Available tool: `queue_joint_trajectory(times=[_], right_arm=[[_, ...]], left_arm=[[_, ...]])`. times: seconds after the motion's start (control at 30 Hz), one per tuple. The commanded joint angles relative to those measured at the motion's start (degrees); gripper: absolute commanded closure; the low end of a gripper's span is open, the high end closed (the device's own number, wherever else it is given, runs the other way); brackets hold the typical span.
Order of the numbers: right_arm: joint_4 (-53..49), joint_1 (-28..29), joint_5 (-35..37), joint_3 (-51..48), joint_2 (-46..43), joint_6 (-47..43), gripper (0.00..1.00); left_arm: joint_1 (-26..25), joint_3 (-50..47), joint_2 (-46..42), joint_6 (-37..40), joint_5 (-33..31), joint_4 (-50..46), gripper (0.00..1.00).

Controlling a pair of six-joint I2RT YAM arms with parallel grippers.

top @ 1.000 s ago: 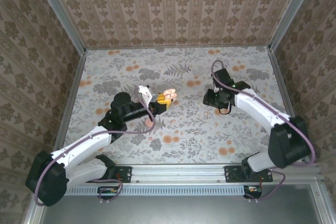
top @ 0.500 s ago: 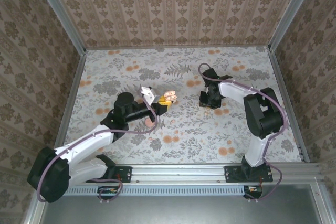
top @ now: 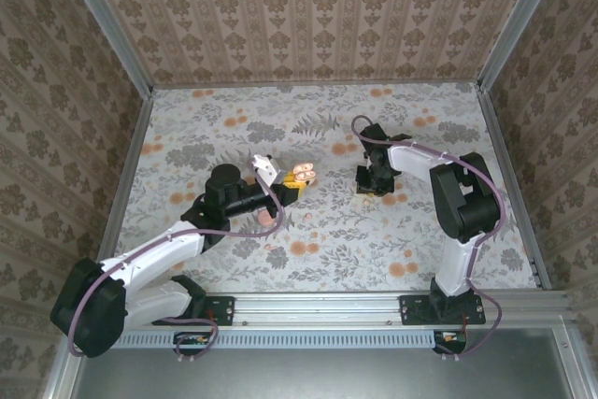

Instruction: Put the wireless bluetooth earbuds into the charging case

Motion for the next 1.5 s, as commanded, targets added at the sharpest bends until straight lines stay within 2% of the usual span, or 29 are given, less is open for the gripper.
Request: queue_joint_trajectory(times=[0.0, 0.17, 0.43, 0.53, 0.7, 0.87, 1.07, 1.3, 1.47], right_arm=[[-4.2, -0.7, 1.2, -4.0, -2.6, -1.1, 0.79], [-4.9, -0.9, 0.9, -9.3, -6.8, 0.2, 0.79], [-3.0, -0.4, -4.1, -18.6, -15.6, 4.1, 0.77], [-2.7, -0.2, -5.8, -20.3, -19.6, 5.3, 0.77], [-2.6, -0.3, -4.7, -19.3, -23.3, 3.8, 0.73], [-3.9, -0.2, -5.6, -13.6, -20.5, -4.1, 0.63], [-7.0, -0.3, 1.8, -8.4, -14.2, -7.2, 0.60], [-5.7, -1.6, 3.1, -10.5, -10.4, -4.1, 0.69], [-2.5, -1.4, -0.1, -13.9, -10.0, -1.6, 0.74]], left_arm=[[-0.3, 0.0, -1.0, -0.3, 0.7, 1.6, 1.00], [-1.1, 0.1, -1.7, -0.3, 0.3, 1.0, 1.00], [-2.0, 0.8, -1.7, 0.1, -0.1, 0.6, 1.00], [-2.3, 1.2, -1.5, 0.4, -0.2, 0.1, 1.00], [-2.5, 1.5, -1.5, 0.6, 0.0, -0.1, 1.00], [-2.9, 1.9, -1.9, 0.5, 0.5, -0.9, 1.00], [-3.3, 1.8, -3.0, 0.7, 0.0, -2.2, 1.00], [-3.5, 1.4, -4.7, 1.4, -0.9, -4.0, 1.00], [-3.6, 1.2, -4.5, 1.6, -1.0, -3.9, 1.00]])
